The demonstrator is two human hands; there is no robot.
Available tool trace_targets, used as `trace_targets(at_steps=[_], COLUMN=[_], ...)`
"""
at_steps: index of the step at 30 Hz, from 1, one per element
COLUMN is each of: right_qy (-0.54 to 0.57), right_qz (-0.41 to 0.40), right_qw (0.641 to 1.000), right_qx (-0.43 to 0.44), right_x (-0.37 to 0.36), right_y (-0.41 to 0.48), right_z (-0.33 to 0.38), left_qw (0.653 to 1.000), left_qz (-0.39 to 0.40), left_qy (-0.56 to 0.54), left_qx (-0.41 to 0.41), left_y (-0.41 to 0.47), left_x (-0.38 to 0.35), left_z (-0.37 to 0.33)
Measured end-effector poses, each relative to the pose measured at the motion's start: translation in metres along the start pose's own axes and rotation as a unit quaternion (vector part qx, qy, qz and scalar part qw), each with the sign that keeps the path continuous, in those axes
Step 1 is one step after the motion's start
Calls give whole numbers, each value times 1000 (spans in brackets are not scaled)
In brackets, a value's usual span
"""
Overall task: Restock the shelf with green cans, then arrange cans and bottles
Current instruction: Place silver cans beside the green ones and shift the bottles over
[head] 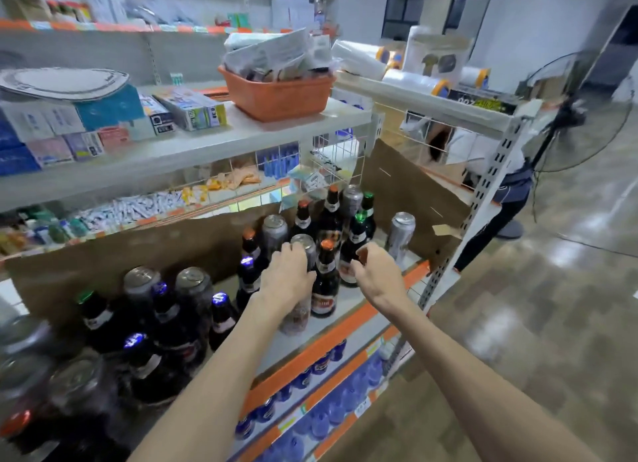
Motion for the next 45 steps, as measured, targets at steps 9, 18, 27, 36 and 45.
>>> trace_targets(at_steps=[9, 18, 27, 36, 45], right_qy=[14, 48, 85, 14, 14], right_qz=[25, 37, -52, -72, 46], right_qw=[999, 989, 986, 997, 996], right_qx=[23, 138, 136, -39, -80], right_x=[-5, -28, -24, -1, -31], right_y=[71, 111, 114, 165, 199], right_z=[-32, -30, -51, -128, -176], left_qw=[998, 989, 989, 990, 986], left_qz=[-4, 13, 1, -16, 6], left_qy=[23, 38, 36, 21, -4], left_qx=[50, 139, 142, 142, 168], left_y=[52, 60, 65, 105, 138], left_x=[-15, -26, -33, -35, -57], left_z=[-11, 4, -4, 5, 30])
Point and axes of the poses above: each hand's wrist, its own y-axis towards the middle knuckle, its own x-axis out of the back of the hand, z = x × y, the point moved 3 cm from there along y, towards the middle knuckle, and after that the axes turned 13 degrees about -y, right-handed, at the moved point
